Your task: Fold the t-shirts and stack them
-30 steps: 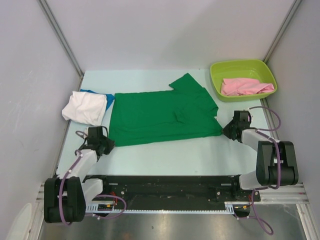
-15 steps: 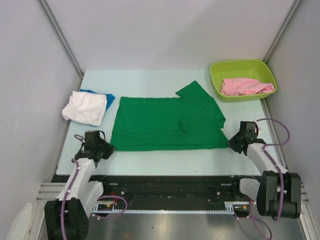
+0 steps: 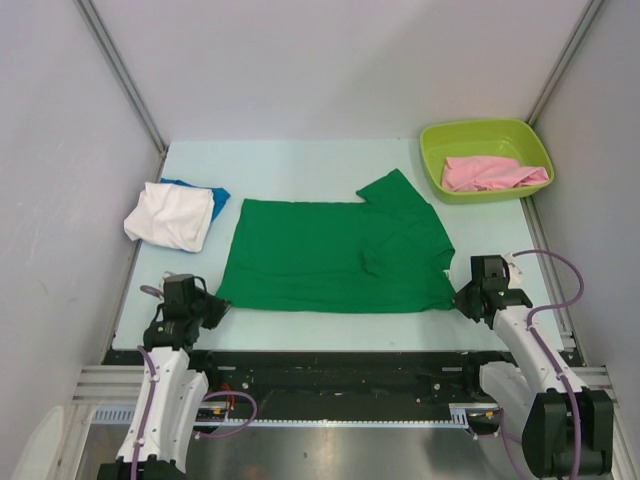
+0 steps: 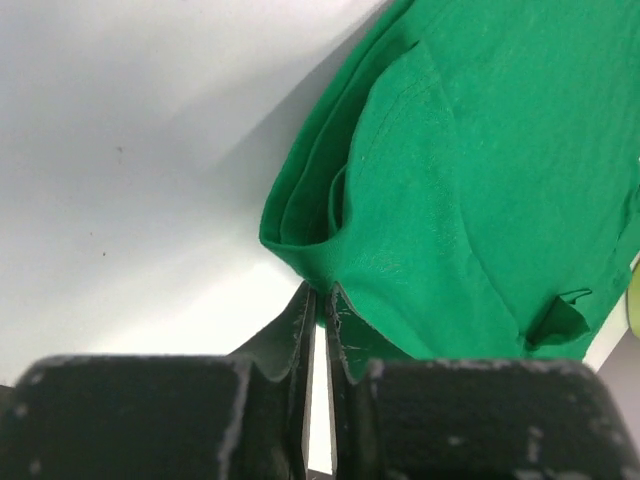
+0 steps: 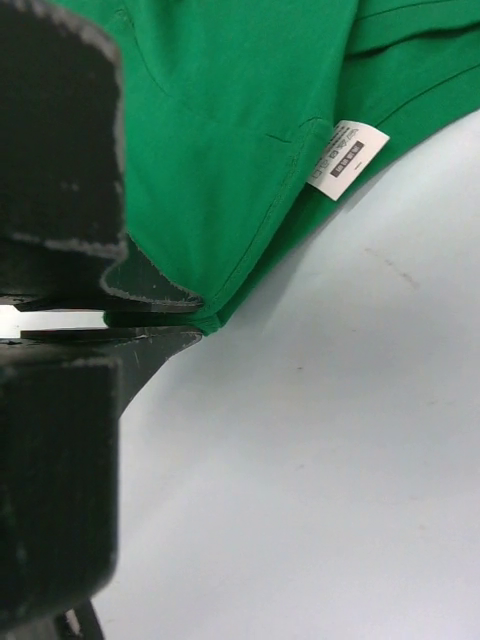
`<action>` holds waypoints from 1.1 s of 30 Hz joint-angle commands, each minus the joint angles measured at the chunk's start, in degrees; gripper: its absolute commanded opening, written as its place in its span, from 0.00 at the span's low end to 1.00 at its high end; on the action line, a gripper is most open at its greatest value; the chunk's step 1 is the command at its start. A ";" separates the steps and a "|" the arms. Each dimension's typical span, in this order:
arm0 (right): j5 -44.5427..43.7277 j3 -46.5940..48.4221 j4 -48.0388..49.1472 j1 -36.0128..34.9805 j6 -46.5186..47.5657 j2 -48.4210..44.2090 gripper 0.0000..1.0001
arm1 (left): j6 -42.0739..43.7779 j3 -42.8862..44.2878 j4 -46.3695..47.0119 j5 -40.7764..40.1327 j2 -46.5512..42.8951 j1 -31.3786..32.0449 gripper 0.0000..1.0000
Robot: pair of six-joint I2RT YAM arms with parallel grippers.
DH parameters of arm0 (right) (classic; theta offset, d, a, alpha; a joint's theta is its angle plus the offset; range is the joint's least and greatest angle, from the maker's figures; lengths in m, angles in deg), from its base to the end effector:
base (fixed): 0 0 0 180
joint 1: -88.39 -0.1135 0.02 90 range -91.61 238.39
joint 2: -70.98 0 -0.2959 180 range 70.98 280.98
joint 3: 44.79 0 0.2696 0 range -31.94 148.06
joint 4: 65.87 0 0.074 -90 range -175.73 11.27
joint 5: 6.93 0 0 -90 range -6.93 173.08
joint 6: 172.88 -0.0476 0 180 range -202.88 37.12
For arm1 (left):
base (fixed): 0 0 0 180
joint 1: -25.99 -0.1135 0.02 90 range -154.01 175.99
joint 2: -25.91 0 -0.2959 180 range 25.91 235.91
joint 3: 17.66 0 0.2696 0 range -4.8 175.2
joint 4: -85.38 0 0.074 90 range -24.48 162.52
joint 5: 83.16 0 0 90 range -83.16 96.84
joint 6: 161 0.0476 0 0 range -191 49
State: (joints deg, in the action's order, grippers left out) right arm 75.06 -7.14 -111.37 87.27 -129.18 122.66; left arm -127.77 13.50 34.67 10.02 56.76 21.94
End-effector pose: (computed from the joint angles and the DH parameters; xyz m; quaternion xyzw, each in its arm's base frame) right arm 0.1596 -0.0035 0.1759 0.3867 0.8816 0.0437 0.2671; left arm 0.1129 0.0053 0.1731 -0.4680 0.8159 -0.1737 0.2918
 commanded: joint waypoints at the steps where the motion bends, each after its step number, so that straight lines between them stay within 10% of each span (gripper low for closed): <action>1: -6.66 -0.45 -7.16 -4.67 -7.38 -3.16 0.00 | -4.04 0.67 -6.27 -1.95 -2.55 1.76 0.11; 17: -10.88 -0.98 -14.03 -11.18 -13.81 -10.10 0.00 | -9.85 -1.08 -8.92 -4.15 -8.71 8.71 0.12; 26: -11.15 -0.36 -14.38 -11.27 -13.90 -11.07 0.74 | -8.18 3.22 -11.89 -3.62 -5.10 8.71 0.51; 33: -12.64 5.69 -9.48 -11.44 -9.26 -11.61 0.91 | -5.37 10.51 -10.51 -5.73 -5.37 8.71 0.65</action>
State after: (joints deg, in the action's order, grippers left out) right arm 65.47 -6.97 -124.97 76.19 -141.84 111.12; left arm -134.90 18.46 21.45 6.44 51.65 30.38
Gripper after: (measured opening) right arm 0.847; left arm 0.625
